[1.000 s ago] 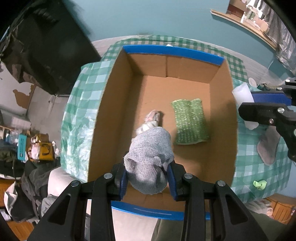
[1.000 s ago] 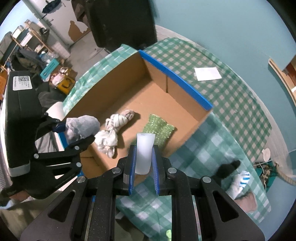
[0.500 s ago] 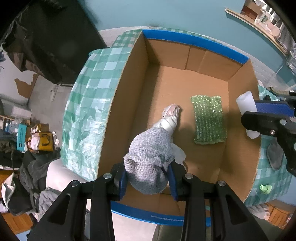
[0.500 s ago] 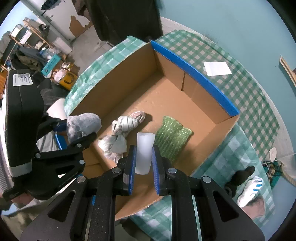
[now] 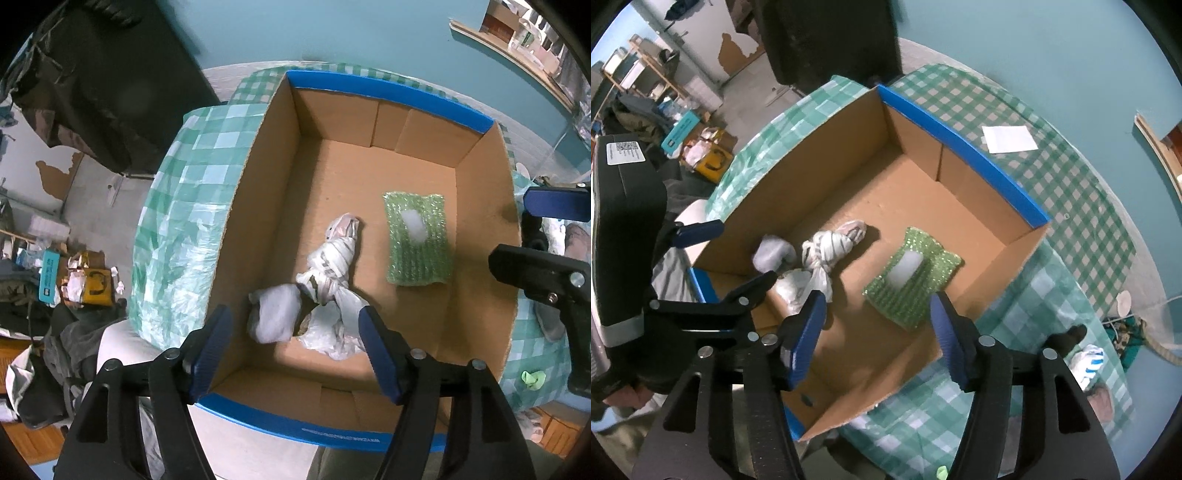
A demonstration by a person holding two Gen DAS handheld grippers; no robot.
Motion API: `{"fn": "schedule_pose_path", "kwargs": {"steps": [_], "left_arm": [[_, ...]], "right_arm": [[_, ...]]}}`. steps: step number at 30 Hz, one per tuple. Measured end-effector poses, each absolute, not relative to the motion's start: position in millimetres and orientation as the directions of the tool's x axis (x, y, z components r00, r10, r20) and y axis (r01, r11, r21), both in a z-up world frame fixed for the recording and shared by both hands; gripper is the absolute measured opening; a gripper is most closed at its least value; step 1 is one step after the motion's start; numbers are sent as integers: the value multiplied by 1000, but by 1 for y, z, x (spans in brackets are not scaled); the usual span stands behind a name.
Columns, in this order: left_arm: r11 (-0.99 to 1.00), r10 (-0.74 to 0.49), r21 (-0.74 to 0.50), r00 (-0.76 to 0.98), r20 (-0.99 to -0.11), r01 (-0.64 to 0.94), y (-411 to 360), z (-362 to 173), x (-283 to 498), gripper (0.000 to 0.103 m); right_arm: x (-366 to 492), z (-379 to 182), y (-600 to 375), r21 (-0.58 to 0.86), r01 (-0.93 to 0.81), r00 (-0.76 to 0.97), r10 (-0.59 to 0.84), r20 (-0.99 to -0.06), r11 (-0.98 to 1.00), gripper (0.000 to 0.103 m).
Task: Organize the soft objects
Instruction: 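Open both tools over the box to drop the sock ball and tube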
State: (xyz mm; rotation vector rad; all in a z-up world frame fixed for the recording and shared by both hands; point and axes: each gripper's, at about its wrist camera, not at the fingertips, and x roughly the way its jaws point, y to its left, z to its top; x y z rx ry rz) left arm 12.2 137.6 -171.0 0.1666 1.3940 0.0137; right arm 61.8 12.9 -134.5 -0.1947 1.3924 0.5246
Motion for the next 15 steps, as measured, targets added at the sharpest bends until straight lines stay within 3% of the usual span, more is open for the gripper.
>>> {"fn": "schedule_pose_path", "kwargs": {"steps": [15], "left_arm": [[981,90,125,223,-971,149,106,-145,12,74]], "right_arm": [[54,-110,-36,174,-360,136,236,-962,916,65]]}}
